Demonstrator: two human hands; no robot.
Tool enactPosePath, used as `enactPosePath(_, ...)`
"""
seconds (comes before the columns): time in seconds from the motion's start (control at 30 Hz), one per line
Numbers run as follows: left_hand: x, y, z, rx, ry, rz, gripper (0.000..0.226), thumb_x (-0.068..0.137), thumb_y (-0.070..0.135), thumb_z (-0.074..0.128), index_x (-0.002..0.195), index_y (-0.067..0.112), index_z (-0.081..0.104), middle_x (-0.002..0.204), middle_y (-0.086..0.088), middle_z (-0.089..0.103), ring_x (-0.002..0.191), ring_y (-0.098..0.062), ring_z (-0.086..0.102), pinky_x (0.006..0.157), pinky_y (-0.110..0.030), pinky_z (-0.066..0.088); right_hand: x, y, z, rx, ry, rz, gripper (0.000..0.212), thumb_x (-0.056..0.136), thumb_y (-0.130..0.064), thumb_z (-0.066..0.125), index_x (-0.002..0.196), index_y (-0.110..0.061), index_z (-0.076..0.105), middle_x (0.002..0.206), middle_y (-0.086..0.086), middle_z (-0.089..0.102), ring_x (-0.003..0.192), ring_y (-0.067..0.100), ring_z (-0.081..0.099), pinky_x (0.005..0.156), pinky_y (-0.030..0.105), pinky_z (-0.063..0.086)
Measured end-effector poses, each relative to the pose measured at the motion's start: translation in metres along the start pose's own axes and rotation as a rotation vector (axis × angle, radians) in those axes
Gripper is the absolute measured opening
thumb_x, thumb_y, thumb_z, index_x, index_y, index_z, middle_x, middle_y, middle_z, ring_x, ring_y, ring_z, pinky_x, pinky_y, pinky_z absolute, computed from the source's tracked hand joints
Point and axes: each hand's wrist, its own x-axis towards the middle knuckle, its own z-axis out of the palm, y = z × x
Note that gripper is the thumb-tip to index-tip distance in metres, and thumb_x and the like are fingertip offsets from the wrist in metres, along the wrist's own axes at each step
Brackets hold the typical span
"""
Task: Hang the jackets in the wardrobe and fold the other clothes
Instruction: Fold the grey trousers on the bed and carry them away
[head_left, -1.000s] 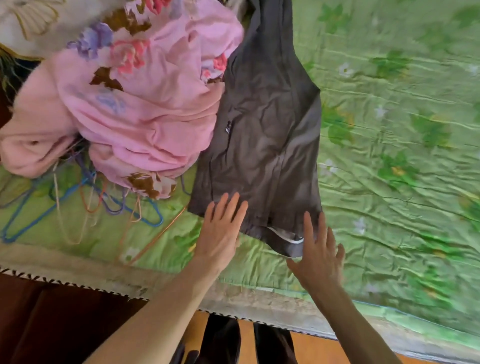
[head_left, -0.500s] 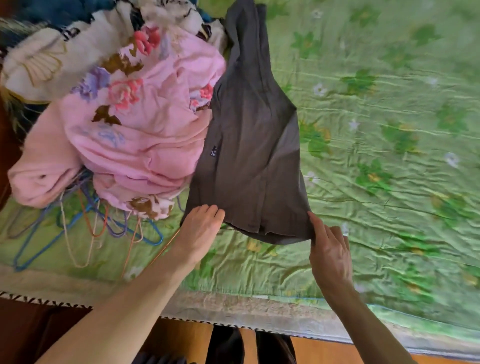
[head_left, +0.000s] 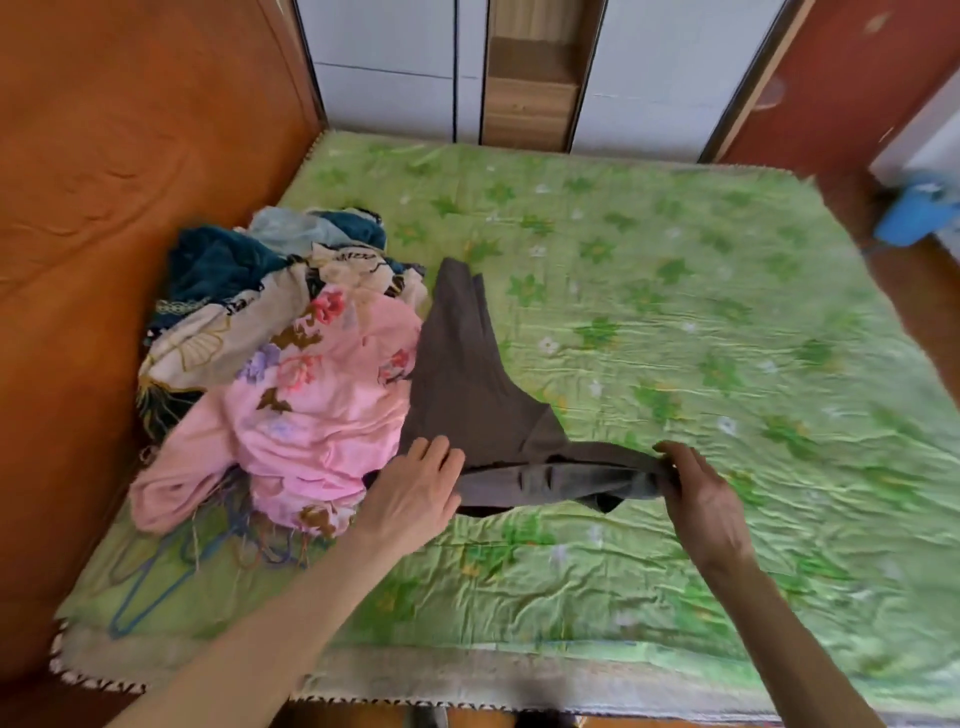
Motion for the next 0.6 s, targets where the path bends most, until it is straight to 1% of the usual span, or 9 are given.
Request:
enactPosePath(0.13,0.036,0.006,-0.051,0.021,0.051,0.053,0.017,0.083,0.022,0.061,0.094,0.011,0.055,0.089,-0.007,0.052,0.079,-0.029,0.056,0.053,-0.043,0.051,0.027,0.008,-0.069,0.046,0.001,-0.099,0.024,0.092,0.001,0.064,0.115,-0.007,0.063,0.098,0.015,0.069,0.077,0.040,0.068,0.062,0.047,0.056)
enactPosePath(0.2,0.063,0.010,-0.074,0.091,0.068,0.102,0.016,0.091,0.020,0.067,0.094,0.014,0.053,0.086,-0.005,0.052,0.071,-0.026,0.057,0.046,-0.040,0.046,0.045,0.018,-0.100,0.066,0.032,-0.123,0.029,0.090,-0.006,0.054,0.116,-0.005,0.067,0.103,0.014,0.069,0.086,0.037,0.068,0.071,0.044,0.056)
enactPosePath(0.3,0.105,0.021,-0.117,0.122,0.161,0.117,0.027,0.092,0.014,0.075,0.094,0.015,0.048,0.066,-0.002,0.047,0.046,-0.023,0.052,0.035,-0.029,0.027,0.077,0.038,-0.144,0.110,0.104,-0.058,0.031,0.094,0.002,0.058,0.120,-0.005,0.073,0.110,0.015,0.066,0.095,0.031,0.067,0.082,0.028,0.049)
enactPosePath(0.37,0.131,0.032,-0.146,0.085,0.238,0.097,0.030,0.090,0.020,0.077,0.090,0.015,0.048,0.055,0.002,0.033,0.033,-0.021,0.046,0.033,-0.026,0.031,0.100,0.049,-0.179,0.196,0.119,0.020,0.032,0.092,0.005,0.067,0.120,-0.008,0.074,0.106,0.011,0.070,0.096,0.024,0.067,0.079,0.012,0.044)
enactPosePath(0.4,0.144,0.038,-0.158,0.079,0.270,0.075,0.025,0.092,0.028,0.074,0.086,0.015,0.054,0.052,0.003,0.035,0.032,-0.019,0.046,0.034,-0.028,0.037,0.112,0.054,-0.197,0.248,0.136,0.071,0.029,0.090,0.002,0.072,0.118,-0.009,0.074,0.101,0.007,0.073,0.094,0.020,0.068,0.075,0.008,0.044)
enactPosePath(0.43,0.156,0.042,-0.169,0.062,0.293,0.064,0.025,0.096,0.035,0.067,0.083,0.016,0.059,0.052,0.003,0.042,0.033,-0.019,0.049,0.038,-0.030,0.042,0.124,0.059,-0.215,0.314,0.164,0.127,0.026,0.088,-0.002,0.076,0.113,-0.010,0.074,0.096,0.004,0.074,0.090,0.017,0.069,0.072,0.008,0.046)
enactPosePath(0.5,0.182,0.051,-0.190,-0.028,0.318,0.073,0.034,0.103,0.044,0.054,0.082,0.018,0.060,0.056,0.003,0.052,0.042,-0.022,0.054,0.042,-0.029,0.037,0.147,0.072,-0.251,0.469,0.244,0.190,0.019,0.084,-0.007,0.083,0.100,-0.010,0.074,0.088,0.000,0.074,0.080,0.007,0.070,0.070,0.021,0.054)
enactPosePath(0.57,0.199,0.050,-0.213,-0.116,0.305,0.059,0.032,0.102,0.043,0.060,0.080,0.020,0.058,0.058,0.004,0.053,0.050,-0.021,0.056,0.044,-0.030,0.034,0.166,0.077,-0.268,0.683,0.293,0.235,0.015,0.084,-0.008,0.084,0.090,-0.013,0.072,0.079,-0.003,0.072,0.069,-0.001,0.066,0.070,0.026,0.056)
enactPosePath(0.6,0.211,0.055,-0.226,-0.134,0.312,0.040,0.032,0.100,0.043,0.065,0.078,0.021,0.057,0.058,0.007,0.053,0.053,-0.020,0.056,0.045,-0.031,0.036,0.176,0.081,-0.279,0.808,0.309,0.235,0.015,0.086,-0.009,0.082,0.085,-0.016,0.069,0.075,-0.005,0.070,0.068,0.001,0.064,0.073,0.028,0.054)
